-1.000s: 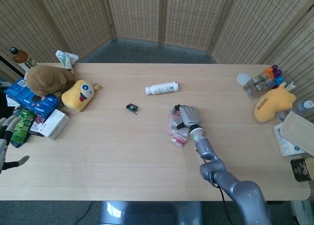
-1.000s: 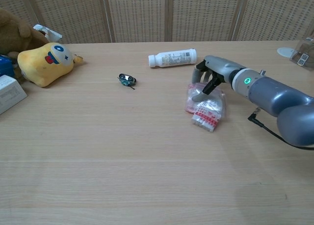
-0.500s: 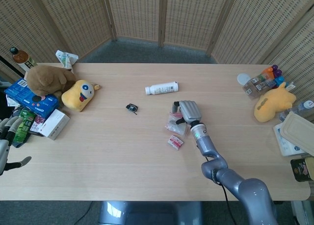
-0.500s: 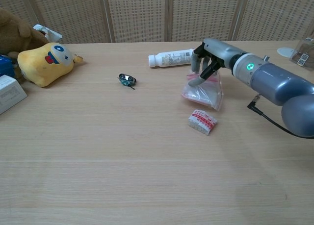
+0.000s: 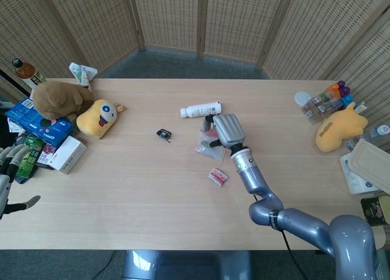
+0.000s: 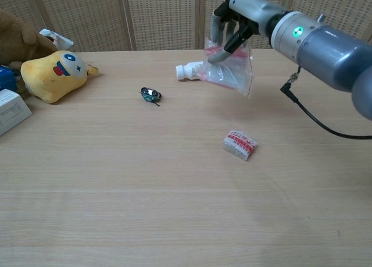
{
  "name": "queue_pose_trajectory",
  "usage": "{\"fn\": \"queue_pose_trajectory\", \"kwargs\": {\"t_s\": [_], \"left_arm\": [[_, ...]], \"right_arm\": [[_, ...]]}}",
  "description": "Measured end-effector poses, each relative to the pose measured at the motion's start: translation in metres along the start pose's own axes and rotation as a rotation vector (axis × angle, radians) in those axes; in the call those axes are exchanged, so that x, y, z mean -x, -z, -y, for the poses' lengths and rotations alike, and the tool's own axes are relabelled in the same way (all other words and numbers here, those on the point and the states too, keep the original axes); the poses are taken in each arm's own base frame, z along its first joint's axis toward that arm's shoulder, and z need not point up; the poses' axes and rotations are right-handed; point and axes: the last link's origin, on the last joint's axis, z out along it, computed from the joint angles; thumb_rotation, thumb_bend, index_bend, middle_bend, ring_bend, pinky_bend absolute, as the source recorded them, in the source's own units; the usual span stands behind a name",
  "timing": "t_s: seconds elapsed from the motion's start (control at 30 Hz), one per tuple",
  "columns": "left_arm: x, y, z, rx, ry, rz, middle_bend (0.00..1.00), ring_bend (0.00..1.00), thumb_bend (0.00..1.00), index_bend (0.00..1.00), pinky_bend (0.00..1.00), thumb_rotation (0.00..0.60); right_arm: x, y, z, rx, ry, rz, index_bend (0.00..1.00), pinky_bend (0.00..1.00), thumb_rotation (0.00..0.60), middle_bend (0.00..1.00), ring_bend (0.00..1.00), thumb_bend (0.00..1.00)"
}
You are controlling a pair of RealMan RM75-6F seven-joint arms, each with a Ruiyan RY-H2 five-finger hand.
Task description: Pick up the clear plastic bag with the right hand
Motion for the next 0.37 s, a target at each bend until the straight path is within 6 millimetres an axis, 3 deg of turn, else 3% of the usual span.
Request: {"fn": "queue_pose_trajectory", "kwargs": {"t_s": [0.37], "left_arm": [[-0.005,0.005,-0.004,0.024,0.015,-0.011,0.0,0.0,0.06,0.0,0.0,0.6]], "right_arm": [[-0.049,0.002,0.043,-0.028,0.0,-0.085,0.59,0.63,0.6,0.58,0.52,0.06]]}}
